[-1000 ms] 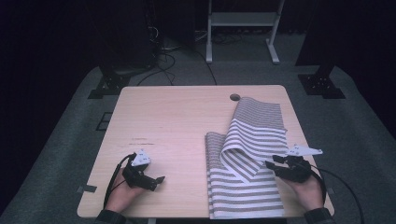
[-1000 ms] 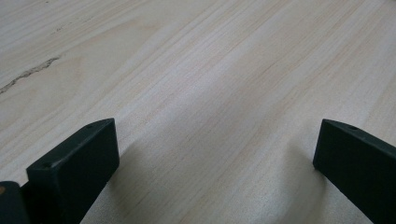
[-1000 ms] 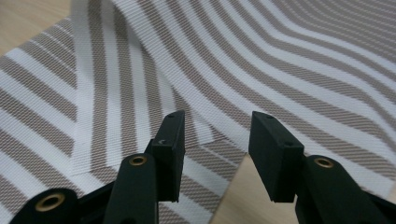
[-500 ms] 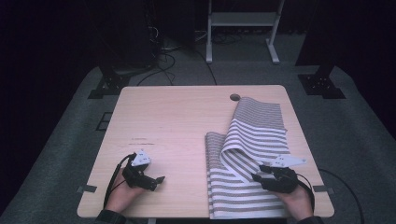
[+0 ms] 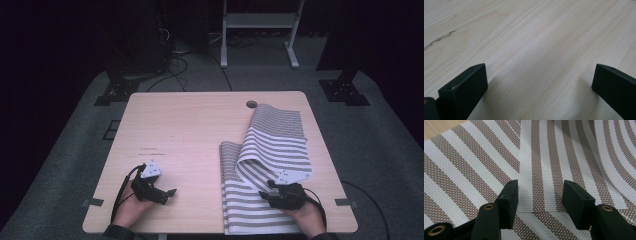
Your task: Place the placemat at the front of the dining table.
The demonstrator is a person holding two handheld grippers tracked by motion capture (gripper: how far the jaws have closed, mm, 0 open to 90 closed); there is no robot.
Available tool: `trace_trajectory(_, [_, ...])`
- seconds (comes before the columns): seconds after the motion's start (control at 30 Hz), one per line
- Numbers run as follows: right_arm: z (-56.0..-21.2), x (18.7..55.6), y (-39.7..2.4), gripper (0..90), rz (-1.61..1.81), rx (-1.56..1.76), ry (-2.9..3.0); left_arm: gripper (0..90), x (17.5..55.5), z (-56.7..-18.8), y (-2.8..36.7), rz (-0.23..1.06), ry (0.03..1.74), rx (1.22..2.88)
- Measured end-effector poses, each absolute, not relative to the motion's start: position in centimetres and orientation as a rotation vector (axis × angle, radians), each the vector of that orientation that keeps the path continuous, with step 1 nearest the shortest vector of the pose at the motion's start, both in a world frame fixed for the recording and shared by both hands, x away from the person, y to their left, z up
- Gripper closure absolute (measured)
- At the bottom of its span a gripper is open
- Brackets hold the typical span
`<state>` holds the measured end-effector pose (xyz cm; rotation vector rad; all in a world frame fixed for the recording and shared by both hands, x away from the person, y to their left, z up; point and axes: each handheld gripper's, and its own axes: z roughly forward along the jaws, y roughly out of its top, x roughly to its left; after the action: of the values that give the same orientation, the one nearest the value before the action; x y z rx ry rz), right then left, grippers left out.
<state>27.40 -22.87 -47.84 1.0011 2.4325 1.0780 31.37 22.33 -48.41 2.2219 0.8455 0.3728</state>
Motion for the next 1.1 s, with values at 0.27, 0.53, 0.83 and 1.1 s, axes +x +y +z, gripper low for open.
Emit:
trace_trajectory(0.27, [-47.8, 27.3, -22.9, 62.1, 1.064, 0.99, 2.429, 0.0, 31.3, -48.4, 22.3, 0.372, 0.848, 2.221])
trace_trajectory(0.53, [-47.6, 27.6, -23.6, 86.8, 1.031, 0.995, 2.405, 0.0, 31.3, -48.4, 22.3, 0.372, 0.848, 2.222])
trace_trajectory(0.83, [-46.7, 27.5, -25.4, 86.8, 1.027, 1.037, 2.408, 0.0, 31.3, -48.4, 22.3, 0.372, 0.848, 2.222])
trace_trajectory(1.1, [-46.2, 27.1, -27.6, 86.7, 0.992, 1.066, 2.401, 0.0, 31.3, -48.4, 22.3, 0.372, 0.848, 2.222])
